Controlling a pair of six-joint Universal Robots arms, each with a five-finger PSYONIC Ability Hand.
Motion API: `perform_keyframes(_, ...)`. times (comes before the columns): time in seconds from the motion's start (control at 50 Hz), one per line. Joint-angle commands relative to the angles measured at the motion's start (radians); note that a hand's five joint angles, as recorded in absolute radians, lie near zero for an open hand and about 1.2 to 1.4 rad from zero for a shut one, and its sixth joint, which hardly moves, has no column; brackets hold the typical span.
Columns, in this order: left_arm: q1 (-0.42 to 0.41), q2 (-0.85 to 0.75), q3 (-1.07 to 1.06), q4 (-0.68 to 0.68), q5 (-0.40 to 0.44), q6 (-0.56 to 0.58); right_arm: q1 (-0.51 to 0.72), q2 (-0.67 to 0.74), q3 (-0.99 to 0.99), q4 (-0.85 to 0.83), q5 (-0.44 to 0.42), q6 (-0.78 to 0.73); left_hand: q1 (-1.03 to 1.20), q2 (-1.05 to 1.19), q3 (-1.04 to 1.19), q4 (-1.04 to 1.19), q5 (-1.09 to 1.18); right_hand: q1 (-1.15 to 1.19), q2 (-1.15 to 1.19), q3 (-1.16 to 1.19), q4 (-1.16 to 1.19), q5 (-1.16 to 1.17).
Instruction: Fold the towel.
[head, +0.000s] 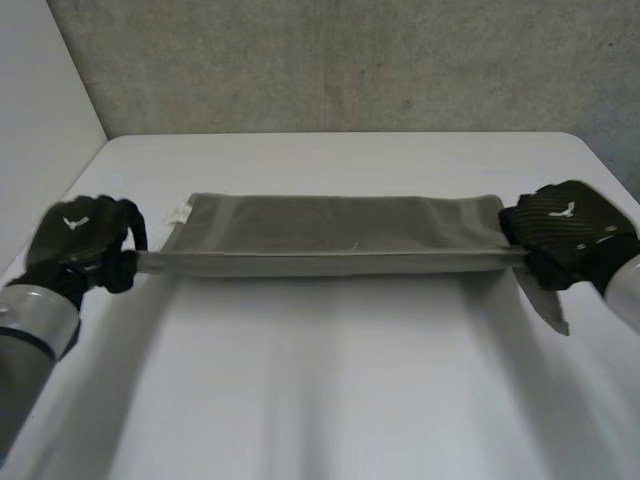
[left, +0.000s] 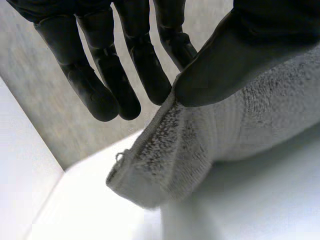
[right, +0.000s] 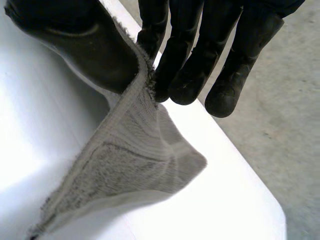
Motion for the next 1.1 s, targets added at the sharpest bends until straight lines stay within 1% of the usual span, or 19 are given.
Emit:
perform_keyframes(0.02, 0.016, 0.168, 0.014, -0.09, 0.075, 0.005, -0.023, -0.077, -0.126, 0.184, -0.041, -0.018, -0.056, -0.118, -0.147, -0.124, -0.29, 0.066, 0.058, 0.062, 0.053, 0.039)
perform_keyframes(0.16, 0.023, 0.142, 0.047, -0.087, 0.083, 0.005, -0.02, 0.0, -0.21, 0.189, -0.102, -0.033, -0.056, -0.118, -0.147, -0.124, -0.29, 0.066, 0.058, 0.062, 0.053, 0.039)
perform_keyframes(0.2, 0.023, 0.098, 0.057, -0.079, 0.083, 0.008, -0.013, 0.116, -0.252, 0.19, -0.104, -0.084, -0.056, -0.118, -0.147, -0.124, -0.29, 0.066, 0.058, 0.062, 0.053, 0.039)
perform_keyframes(0.24, 0.013, -0.047, 0.109, -0.031, 0.077, 0.014, -0.005, 0.176, -0.279, 0.192, -0.108, -0.119, -0.056, -0.118, -0.147, -0.124, -0.29, 0.066, 0.058, 0.062, 0.053, 0.039)
perform_keyframes(0.26, 0.013, -0.048, 0.109, -0.03, 0.077, 0.014, -0.005, 0.176, -0.279, 0.192, -0.108, -0.119, -0.056, -0.118, -0.147, -0.124, -0.29, 0.066, 0.058, 0.062, 0.053, 0.039)
perform_keyframes(0.3, 0.0, -0.187, 0.184, 0.002, 0.066, 0.015, 0.018, 0.302, -0.345, 0.194, -0.082, -0.182, -0.056, -0.118, -0.147, -0.124, -0.29, 0.066, 0.058, 0.062, 0.053, 0.039)
perform_keyframes(0.36, -0.006, -0.258, 0.229, 0.005, 0.064, 0.015, 0.038, 0.434, -0.438, 0.2, -0.067, -0.236, -0.056, -0.118, -0.147, -0.124, -0.29, 0.066, 0.058, 0.062, 0.053, 0.039)
perform_keyframes(0.4, -0.024, -0.403, 0.35, 0.002, 0.063, 0.015, 0.045, 0.501, -0.489, 0.2, -0.056, -0.256, -0.056, -0.118, -0.147, -0.124, -0.29, 0.066, 0.058, 0.062, 0.053, 0.039)
perform_keyframes(0.58, -0.084, -0.694, 0.682, -0.001, 0.024, 0.015, 0.059, 0.802, -0.807, 0.178, -0.038, -0.274, -0.056, -0.118, -0.147, -0.124, -0.29, 0.066, 0.058, 0.062, 0.053, 0.039)
perform_keyframes(0.68, -0.122, -0.871, 0.923, -0.029, 0.0, 0.017, 0.064, 0.911, -0.923, 0.117, -0.035, -0.277, -0.056, -0.118, -0.147, -0.124, -0.29, 0.066, 0.058, 0.062, 0.053, 0.039)
perform_keyframes(0.92, -0.129, -1.048, 1.132, -0.079, -0.006, 0.015, 0.061, 1.008, -1.01, -0.041, -0.052, -0.276, -0.056, -0.118, -0.147, -0.124, -0.29, 0.059, 0.05, 0.054, 0.045, 0.031)
perform_keyframes(0.96, -0.129, -1.057, 1.142, -0.078, -0.006, 0.015, 0.053, 1.028, -1.011, -0.099, -0.055, -0.276, -0.056, -0.118, -0.147, -0.124, -0.29, -0.262, -0.27, -0.266, -0.276, -0.29)
perform_keyframes(0.98, -0.129, -1.065, 1.151, -0.076, -0.006, 0.012, 0.053, 1.028, -1.011, -0.099, -0.055, -0.276, -0.056, -0.118, -0.147, -0.124, -0.29, -0.264, -0.273, -0.269, -0.278, -0.292)
perform_keyframes(1.0, -0.129, -1.068, 1.157, -0.076, -0.008, 0.011, 0.052, 1.035, -1.013, -0.128, -0.053, -0.274, -0.16, -0.222, -0.252, -0.228, -0.394, -0.718, -0.726, -0.722, -0.731, -0.745)
perform_keyframes(1.02, -0.129, -1.068, 1.157, -0.076, -0.008, 0.011, 0.052, 1.036, -1.013, -0.129, -0.053, -0.274, -0.161, -0.223, -0.253, -0.229, -0.395, -0.722, -0.731, -0.727, -0.736, -0.75)
perform_keyframes(1.04, -0.129, -1.068, 1.159, -0.079, -0.008, 0.011, 0.052, 1.037, -1.011, -0.148, -0.046, -0.273, -0.574, -0.636, -0.665, -0.642, -0.808, -1.155, -1.164, -1.16, -1.169, -1.183)
perform_keyframes(1.06, -0.129, -1.065, 1.157, -0.081, -0.009, 0.011, 0.052, 1.037, -1.01, -0.161, -0.052, -0.276, -0.886, -0.948, -0.978, -0.954, -1.12, -1.155, -1.164, -1.16, -1.169, -1.183)
perform_keyframes(1.08, -0.129, -1.065, 1.157, -0.081, -0.009, 0.011, 0.052, 1.037, -1.01, -0.161, -0.052, -0.276, -0.89, -0.951, -0.981, -0.957, -1.123, -1.155, -1.164, -1.16, -1.169, -1.183)
perform_keyframes(1.1, -0.129, -1.058, 1.151, -0.084, -0.014, 0.011, 0.058, 1.036, -1.005, -0.162, -0.046, -0.268, -1.052, -1.114, -1.144, -1.12, -1.286, -1.155, -1.164, -1.16, -1.169, -1.183)
